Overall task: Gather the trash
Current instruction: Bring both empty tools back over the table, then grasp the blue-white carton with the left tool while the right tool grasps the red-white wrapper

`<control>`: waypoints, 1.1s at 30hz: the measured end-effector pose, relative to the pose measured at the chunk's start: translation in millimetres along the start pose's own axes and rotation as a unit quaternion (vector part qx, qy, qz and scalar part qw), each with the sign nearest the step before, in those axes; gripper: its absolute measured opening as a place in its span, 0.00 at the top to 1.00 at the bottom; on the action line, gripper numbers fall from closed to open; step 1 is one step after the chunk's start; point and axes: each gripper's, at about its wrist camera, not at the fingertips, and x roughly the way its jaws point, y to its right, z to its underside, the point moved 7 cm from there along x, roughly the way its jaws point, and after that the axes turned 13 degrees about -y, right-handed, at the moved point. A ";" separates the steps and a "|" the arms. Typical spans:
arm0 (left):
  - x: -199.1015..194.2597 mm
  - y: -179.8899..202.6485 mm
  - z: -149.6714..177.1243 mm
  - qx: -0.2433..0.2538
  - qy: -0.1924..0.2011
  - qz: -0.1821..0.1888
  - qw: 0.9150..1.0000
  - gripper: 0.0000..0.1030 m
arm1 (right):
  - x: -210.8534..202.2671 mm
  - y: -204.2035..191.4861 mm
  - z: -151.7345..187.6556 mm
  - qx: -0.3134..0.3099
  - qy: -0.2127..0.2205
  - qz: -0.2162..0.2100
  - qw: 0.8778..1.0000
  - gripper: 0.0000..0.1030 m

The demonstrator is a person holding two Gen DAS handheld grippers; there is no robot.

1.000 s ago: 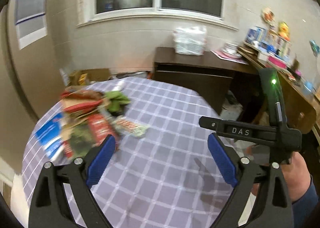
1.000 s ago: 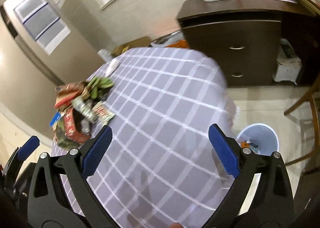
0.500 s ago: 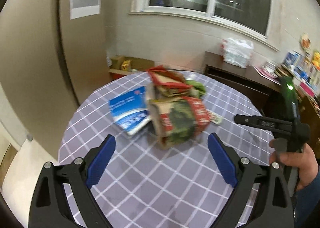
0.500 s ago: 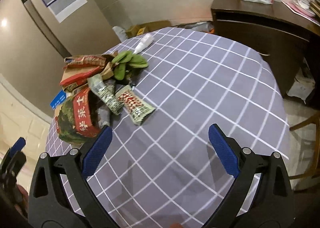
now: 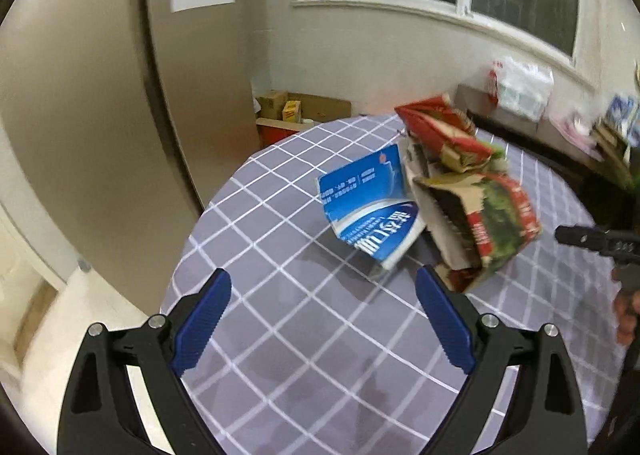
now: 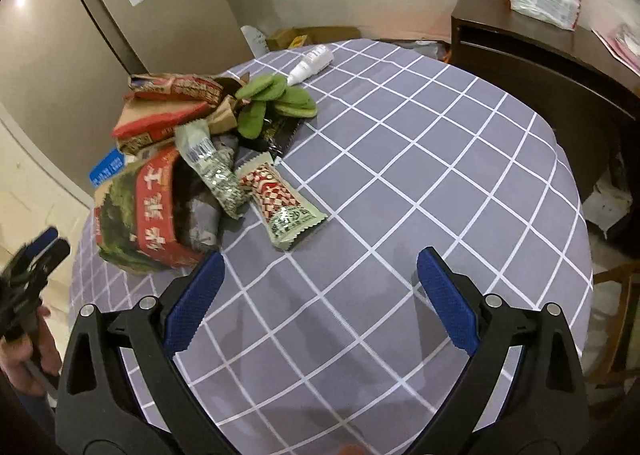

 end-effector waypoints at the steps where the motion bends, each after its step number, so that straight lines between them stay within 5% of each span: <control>1: 5.2 5.4 -4.6 0.023 -0.001 -0.006 1.000 0.11 | 3.2 1.9 -1.6 -0.002 -0.003 0.005 1.000 0.08; 9: 38.4 44.2 -26.2 0.168 -0.001 -0.032 0.985 0.11 | 14.3 10.1 -14.4 -0.016 -0.007 0.037 0.999 0.08; 13: 53.8 41.3 -31.9 0.183 -0.022 -0.022 0.983 0.11 | 21.1 -2.2 -24.9 -0.055 -0.006 0.049 0.997 0.11; 17: 70.6 42.6 -33.7 0.187 -0.052 -0.004 0.981 0.35 | 36.6 -21.3 -32.3 -0.104 -0.020 0.075 0.992 0.17; 20: 73.4 37.1 -37.5 0.160 -0.061 0.041 0.984 0.37 | 42.8 -35.9 -38.4 -0.138 -0.011 0.086 0.987 0.38; 22: 74.8 31.1 -36.6 0.142 -0.068 0.062 0.986 0.38 | 43.4 -44.9 -39.9 -0.156 -0.008 0.084 0.984 0.74; 26: 70.3 25.4 -30.7 0.113 -0.068 0.077 0.988 0.39 | 39.0 -47.9 -34.9 -0.162 -0.005 0.099 0.982 0.87; 33: 52.6 5.4 -15.6 0.059 -0.056 0.090 0.993 0.41 | 18.9 -29.0 -14.8 -0.099 0.001 0.047 0.994 0.88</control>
